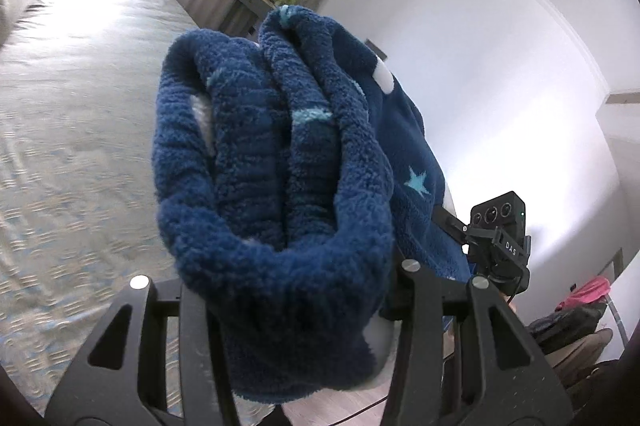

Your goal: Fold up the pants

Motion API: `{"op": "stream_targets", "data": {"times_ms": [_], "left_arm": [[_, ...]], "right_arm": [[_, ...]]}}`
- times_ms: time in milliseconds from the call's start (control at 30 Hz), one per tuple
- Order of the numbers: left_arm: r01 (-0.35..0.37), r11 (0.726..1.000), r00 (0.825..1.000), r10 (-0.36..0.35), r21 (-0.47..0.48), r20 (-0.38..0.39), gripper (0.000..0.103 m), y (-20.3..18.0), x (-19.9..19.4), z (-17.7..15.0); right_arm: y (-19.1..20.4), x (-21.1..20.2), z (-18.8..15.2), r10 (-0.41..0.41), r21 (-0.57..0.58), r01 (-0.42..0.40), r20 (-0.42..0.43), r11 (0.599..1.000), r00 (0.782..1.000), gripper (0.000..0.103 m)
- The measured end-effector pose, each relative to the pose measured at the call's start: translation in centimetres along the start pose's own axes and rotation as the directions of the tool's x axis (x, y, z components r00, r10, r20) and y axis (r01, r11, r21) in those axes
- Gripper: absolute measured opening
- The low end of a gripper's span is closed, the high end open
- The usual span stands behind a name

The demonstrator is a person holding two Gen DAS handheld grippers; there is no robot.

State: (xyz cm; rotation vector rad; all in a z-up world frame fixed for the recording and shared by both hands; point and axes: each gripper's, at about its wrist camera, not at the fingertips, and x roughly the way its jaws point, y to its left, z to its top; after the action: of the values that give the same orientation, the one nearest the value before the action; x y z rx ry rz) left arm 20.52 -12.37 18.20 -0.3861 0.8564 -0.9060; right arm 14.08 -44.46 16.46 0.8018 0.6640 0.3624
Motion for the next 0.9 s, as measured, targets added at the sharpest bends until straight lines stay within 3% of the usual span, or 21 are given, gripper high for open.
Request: {"op": "stream_targets", "data": {"times_ms": [200,467,733,900], "left_arm": [[0.055,0.998,0.995,-0.053,0.029,-0.080,0.048,-2.7,8.8,2.3],[0.089,0.995,0.981,-0.078,0.053,-0.176,0.049,-2.3,19.8,5.2],[0.079,0.995,0.967,-0.063,0.054,-0.247,0.049,2.2,31.1,5.2],[0.019,0.996,0.967,0.004,0.089,-0.253,0.049,4.7,36.1,2.8]], "right_arm": [[-5.5,-4.8,3.7,-0.070,0.047,0.067,0.049,0.997,0.996,0.050],[-13.4,-8.9,8.2,-0.149,0.106,0.138,0.114,0.985,0.982,0.050],[-24.1,-8.5,10.3,-0.231,0.180,0.205,0.143,0.962,0.962,0.050],[-29.6,-6.1,10.2,-0.282,0.188,0.255,0.129,0.948,0.951,0.050]]}}
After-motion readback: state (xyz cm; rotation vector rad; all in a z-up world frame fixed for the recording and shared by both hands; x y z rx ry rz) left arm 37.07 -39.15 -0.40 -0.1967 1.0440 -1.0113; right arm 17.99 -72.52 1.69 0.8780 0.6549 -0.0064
